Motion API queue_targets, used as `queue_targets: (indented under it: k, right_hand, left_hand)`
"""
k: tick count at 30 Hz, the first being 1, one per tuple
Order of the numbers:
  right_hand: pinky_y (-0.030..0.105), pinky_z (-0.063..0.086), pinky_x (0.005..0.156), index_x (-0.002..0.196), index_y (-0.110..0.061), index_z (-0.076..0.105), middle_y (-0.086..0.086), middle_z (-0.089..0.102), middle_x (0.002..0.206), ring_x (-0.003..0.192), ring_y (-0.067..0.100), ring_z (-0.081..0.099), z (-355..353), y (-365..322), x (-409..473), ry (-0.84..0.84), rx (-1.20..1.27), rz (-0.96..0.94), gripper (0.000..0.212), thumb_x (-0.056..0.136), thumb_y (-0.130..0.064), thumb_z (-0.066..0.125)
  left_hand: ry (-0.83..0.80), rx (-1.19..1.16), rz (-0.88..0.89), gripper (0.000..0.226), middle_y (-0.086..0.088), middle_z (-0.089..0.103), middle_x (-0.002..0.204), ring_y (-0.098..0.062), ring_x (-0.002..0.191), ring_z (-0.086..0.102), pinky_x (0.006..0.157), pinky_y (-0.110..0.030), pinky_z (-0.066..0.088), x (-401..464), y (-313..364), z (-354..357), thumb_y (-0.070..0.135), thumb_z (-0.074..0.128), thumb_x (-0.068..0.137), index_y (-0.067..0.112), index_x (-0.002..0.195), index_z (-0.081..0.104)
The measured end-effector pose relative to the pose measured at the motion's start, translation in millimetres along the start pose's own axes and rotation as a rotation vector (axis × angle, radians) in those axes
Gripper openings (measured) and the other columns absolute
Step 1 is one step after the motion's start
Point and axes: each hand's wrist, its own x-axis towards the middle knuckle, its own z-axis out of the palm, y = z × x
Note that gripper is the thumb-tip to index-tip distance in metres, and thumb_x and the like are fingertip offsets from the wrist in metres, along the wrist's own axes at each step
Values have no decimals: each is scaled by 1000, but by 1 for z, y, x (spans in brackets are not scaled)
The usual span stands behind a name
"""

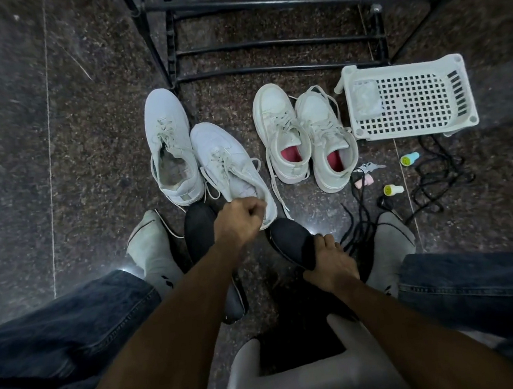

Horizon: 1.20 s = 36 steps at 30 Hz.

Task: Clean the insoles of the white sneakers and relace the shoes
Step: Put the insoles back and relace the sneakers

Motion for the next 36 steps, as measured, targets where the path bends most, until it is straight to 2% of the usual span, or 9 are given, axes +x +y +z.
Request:
queue_targets:
  k: [10, 14, 17, 19, 22, 24, 28, 31, 36]
  right_hand:
    - [37, 47, 81, 121, -21, 38, 11, 60, 119, 105, 33, 60, -23, -10, -5, 133, 408, 156, 67, 69, -51, 67]
    - [37, 51, 81, 121, -26, 40, 7, 64, 113, 98, 30, 62, -46, -25, -5, 218, 620, 60, 67, 63, -51, 61]
    - [38, 52, 87, 131, -32, 38, 2, 65, 117, 103, 27, 62, -62, -35, -1, 232, 731, -12, 75, 61, -49, 58]
    - [40, 51, 92, 140, -38, 29, -1, 63, 123, 107, 25, 61, -70, -41, 0, 229, 764, -45, 82, 65, -44, 61]
    - [43, 46, 99, 149, -36, 11, 3, 51, 140, 118, 29, 56, -75, -50, 0, 217, 729, -68, 91, 75, -35, 64]
    - [49, 48, 96, 148, -41, 1, 4, 43, 148, 117, 35, 56, -76, -59, 3, 227, 627, -82, 96, 73, -42, 61]
    - [48, 48, 91, 148, -38, -1, 5, 35, 150, 119, 35, 52, -76, -80, 13, 243, 491, -135, 101, 72, -43, 65]
    - [47, 49, 88, 148, -36, -3, 8, 29, 149, 118, 37, 51, -75, -97, 23, 223, 354, -161, 107, 70, -46, 69]
    - [52, 51, 87, 149, -33, -2, 13, 39, 142, 114, 40, 54, -79, -102, 37, 262, 279, -109, 104, 76, -41, 72]
  left_hand:
    - [-20, -2, -36, 25, 3, 74, 104, -22, 98, 67, 85, -36, 54, -12, -4, 4, 25, 53, 92, 33, 105, 73]
    - [-120, -12, -44, 36, 8, 74, 105, -14, 97, 67, 89, -31, 53, -17, -4, 4, 7, 51, 86, 29, 99, 76]
    - [-211, -45, 10, 32, 6, 75, 97, -12, 91, 69, 86, -33, 55, -27, -8, 8, 5, 55, 83, 24, 92, 78]
    - [-60, 42, 62, 26, 4, 73, 100, -17, 93, 66, 80, -37, 55, -35, -15, 14, 11, 57, 83, 24, 93, 77]
    - [304, 173, 37, 20, -4, 64, 106, -28, 99, 58, 77, -41, 51, -41, -22, 20, 15, 62, 84, 17, 101, 73]
    - [386, 171, -11, 17, -6, 58, 106, -29, 99, 56, 77, -42, 47, -39, -21, 20, 24, 67, 84, 17, 99, 69]
    - [335, 4, -122, 16, -5, 59, 103, -30, 90, 60, 71, -38, 46, -23, -13, 13, 29, 66, 86, 17, 94, 58]
    - [309, 18, -186, 16, -7, 66, 95, -35, 87, 61, 71, -37, 44, -11, -11, 5, 27, 65, 84, 17, 88, 53]
    - [320, 77, -124, 14, -5, 59, 94, -33, 82, 57, 64, -36, 42, -11, -19, 2, 21, 62, 83, 16, 82, 49]
